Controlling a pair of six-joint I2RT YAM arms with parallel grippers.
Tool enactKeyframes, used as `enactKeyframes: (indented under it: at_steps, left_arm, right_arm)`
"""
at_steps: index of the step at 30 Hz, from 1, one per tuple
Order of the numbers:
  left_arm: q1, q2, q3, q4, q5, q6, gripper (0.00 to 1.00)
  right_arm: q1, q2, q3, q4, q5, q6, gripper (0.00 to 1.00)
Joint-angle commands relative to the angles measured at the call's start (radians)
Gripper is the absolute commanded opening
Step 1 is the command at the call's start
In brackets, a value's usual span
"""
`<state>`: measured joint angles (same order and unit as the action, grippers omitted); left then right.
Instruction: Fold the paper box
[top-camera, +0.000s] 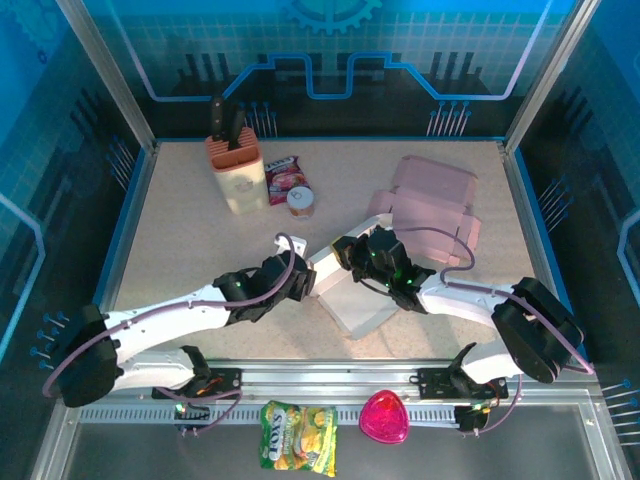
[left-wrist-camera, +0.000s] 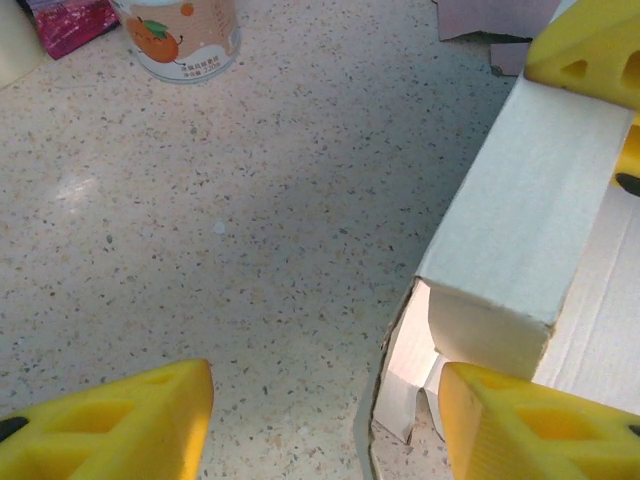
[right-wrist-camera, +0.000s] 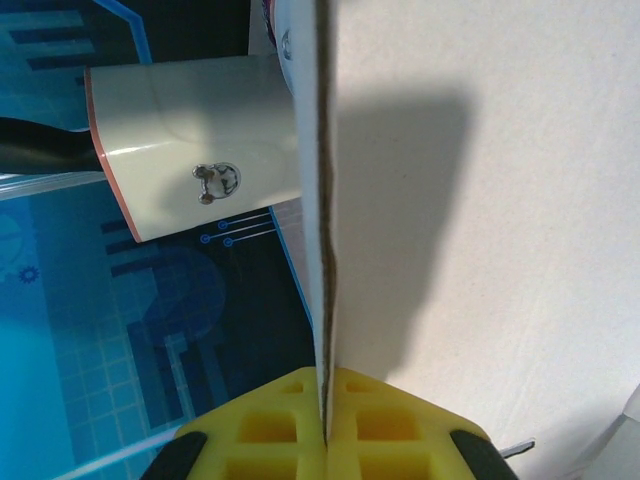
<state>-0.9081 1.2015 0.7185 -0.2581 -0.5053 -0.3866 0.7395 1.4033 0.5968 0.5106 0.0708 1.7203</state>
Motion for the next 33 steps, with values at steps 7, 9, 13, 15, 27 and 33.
enactKeyframes:
  at_steps: [7, 9, 13, 15, 27, 33]
  left_arm:
    - [-0.013, -0.189, -0.072, -0.057, -0.056, -0.088, 0.67]
    - [-0.013, -0.276, -0.117, -0.058, -0.045, -0.098, 0.66]
    - [-0.011, -0.398, -0.181, -0.049, -0.021, -0.097, 0.67]
    - [0.004, -0.413, -0.193, -0.059, -0.012, -0.095, 0.64]
    - [0.162, -0.282, -0.313, 0.174, 0.181, 0.011, 0.42]
    - [0.160, -0.271, -0.369, 0.304, 0.237, 0.078, 0.41]
  right_arm:
    - [0.000, 0.049, -0.038, 0.178, 0.011, -0.020, 0.00]
    - [0.001, 0.057, -0.043, 0.200, 0.009, -0.025, 0.00]
    - [0.000, 0.068, -0.042, 0.216, 0.010, -0.027, 0.00]
    - [0.000, 0.073, -0.040, 0.220, 0.011, -0.030, 0.00]
    - [0.001, 0.111, -0.045, 0.254, -0.012, -0.025, 0.00]
    - [-0.001, 0.120, -0.038, 0.255, -0.022, -0.026, 0.00]
